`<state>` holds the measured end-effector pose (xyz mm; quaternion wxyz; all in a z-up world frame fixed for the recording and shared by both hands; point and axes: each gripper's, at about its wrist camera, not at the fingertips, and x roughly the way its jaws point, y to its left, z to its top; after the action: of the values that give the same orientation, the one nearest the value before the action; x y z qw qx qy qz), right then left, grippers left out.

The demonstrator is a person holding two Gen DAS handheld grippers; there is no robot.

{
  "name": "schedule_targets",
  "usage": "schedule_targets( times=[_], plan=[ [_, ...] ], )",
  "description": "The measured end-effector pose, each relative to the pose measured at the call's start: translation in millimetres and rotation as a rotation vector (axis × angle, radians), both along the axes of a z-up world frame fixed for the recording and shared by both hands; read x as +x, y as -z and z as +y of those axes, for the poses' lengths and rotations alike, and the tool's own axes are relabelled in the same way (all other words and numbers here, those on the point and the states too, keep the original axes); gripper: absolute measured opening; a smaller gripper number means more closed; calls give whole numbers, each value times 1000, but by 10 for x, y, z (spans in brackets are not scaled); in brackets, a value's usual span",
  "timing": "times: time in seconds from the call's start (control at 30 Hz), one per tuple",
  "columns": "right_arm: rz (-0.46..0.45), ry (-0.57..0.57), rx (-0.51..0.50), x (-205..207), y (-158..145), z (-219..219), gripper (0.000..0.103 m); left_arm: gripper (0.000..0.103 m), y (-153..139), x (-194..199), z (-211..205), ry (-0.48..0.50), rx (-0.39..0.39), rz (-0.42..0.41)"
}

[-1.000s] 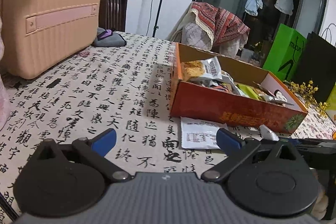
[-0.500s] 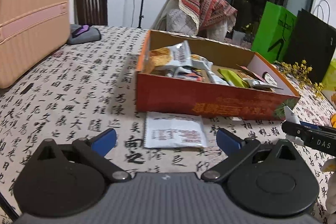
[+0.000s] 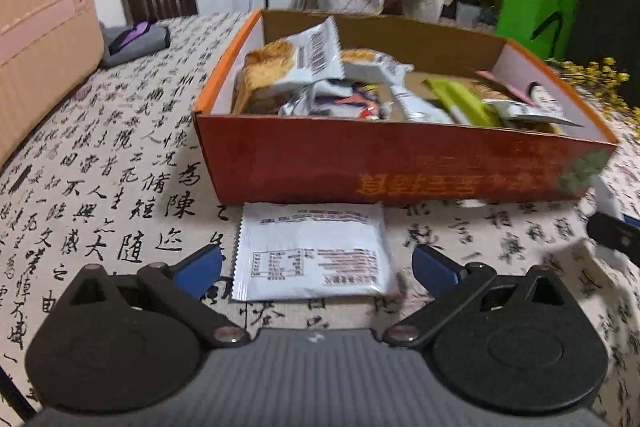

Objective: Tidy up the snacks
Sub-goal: 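Grasp a white packet with the right tool while the left tool approaches another, then grasp the last white packet with the left tool while the right tool holds its packet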

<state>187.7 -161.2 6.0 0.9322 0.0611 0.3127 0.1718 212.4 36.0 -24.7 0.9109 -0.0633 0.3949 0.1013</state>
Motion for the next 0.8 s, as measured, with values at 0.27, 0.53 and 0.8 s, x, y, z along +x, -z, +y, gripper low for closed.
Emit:
schedule_targets(
  times=[0.27, 0.53, 0.8],
  plan=[
    [8, 5, -10, 19, 30, 21, 42, 103, 72, 95, 0, -17, 37, 2],
    [8, 19, -21, 26, 43, 29, 42, 103, 68, 88, -1, -7, 35, 2],
    [-8, 32, -41, 12, 40, 37, 42, 78, 7, -44, 11, -28, 14, -28]
  ],
)
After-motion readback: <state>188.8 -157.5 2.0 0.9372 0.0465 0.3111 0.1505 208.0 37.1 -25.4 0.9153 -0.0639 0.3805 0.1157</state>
